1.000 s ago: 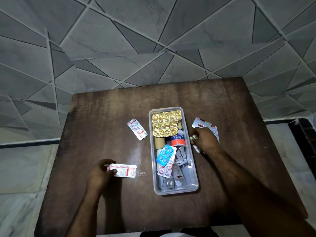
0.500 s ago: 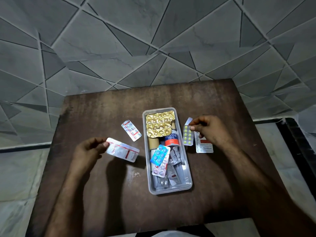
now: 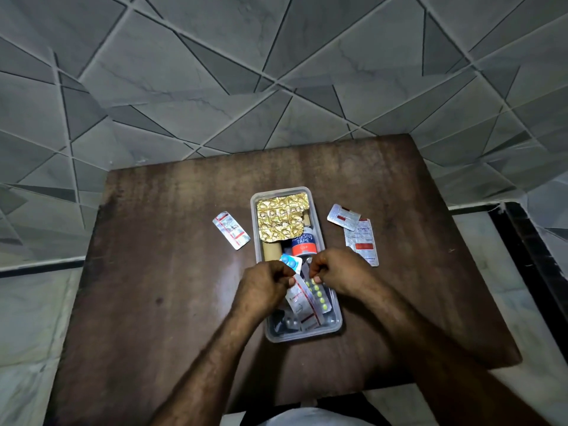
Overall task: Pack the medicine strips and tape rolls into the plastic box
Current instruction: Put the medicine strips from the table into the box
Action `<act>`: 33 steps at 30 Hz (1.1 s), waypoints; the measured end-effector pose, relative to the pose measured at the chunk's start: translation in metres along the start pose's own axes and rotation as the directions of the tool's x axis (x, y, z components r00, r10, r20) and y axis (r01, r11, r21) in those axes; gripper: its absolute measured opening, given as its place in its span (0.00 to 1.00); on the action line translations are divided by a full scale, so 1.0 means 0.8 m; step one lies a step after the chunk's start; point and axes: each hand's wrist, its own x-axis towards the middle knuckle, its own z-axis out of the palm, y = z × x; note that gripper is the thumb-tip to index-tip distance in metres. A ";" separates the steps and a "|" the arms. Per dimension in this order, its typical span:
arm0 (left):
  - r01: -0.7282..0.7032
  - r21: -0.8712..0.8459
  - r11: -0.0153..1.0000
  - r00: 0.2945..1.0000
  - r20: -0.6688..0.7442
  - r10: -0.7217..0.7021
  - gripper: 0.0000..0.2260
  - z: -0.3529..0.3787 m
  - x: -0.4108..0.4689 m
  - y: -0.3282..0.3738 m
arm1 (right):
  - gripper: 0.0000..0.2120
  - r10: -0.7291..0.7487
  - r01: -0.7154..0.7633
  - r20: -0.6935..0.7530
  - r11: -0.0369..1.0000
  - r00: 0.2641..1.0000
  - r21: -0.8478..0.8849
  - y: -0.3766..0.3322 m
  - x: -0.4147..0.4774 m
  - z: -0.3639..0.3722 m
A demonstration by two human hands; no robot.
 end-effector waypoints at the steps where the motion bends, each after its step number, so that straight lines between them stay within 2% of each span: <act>1: -0.010 0.050 0.999 1.000 -0.024 0.011 0.08 0.001 0.000 0.003 | 0.05 0.002 -0.002 -0.002 1.000 1.000 -0.017 0.001 0.000 0.004; 9: -0.007 0.143 0.990 1.000 -0.022 0.010 0.10 0.000 0.021 0.006 | 0.07 0.027 -0.029 -0.039 0.998 0.999 -0.056 0.006 0.005 0.019; 11: -0.044 0.217 0.975 0.999 -0.005 0.046 0.11 0.002 0.023 0.007 | 0.07 0.040 -0.043 -0.054 0.998 0.998 -0.046 0.006 0.004 0.020; 18: -0.138 0.493 0.859 0.990 0.064 0.122 0.13 0.021 0.019 0.010 | 0.08 0.081 -0.082 -0.032 0.995 0.996 -0.048 0.004 0.001 0.030; 23: -0.240 0.628 0.740 0.965 0.073 0.252 0.13 0.030 0.021 0.005 | 0.11 0.040 -0.045 -0.053 0.993 0.998 -0.105 0.001 -0.006 0.023; 25: -0.270 0.577 0.771 0.948 0.018 0.318 0.12 0.029 0.022 0.003 | 0.09 0.043 -0.046 -0.101 0.998 0.994 -0.031 -0.001 -0.009 0.009; 27: -0.276 0.402 0.873 0.930 -0.119 0.348 0.11 0.017 0.021 0.005 | 0.07 0.083 -0.066 -0.162 0.992 0.983 0.109 0.003 -0.007 -0.007; 29: -0.233 0.169 0.958 0.922 -0.276 0.273 0.10 -0.001 0.023 0.003 | 0.05 0.137 -0.079 -0.255 0.971 0.957 0.226 0.016 0.000 -0.022; 31: -0.182 -0.019 0.983 0.900 -0.406 0.159 0.07 -0.018 0.032 -0.007 | 0.03 0.227 -0.113 -0.334 0.938 0.915 0.328 0.036 0.012 -0.030; 33: -0.109 -0.116 0.987 0.878 -0.477 0.041 0.06 -0.033 0.050 -0.028 | 0.07 0.319 -0.182 -0.349 0.910 0.881 0.373 0.059 0.026 -0.029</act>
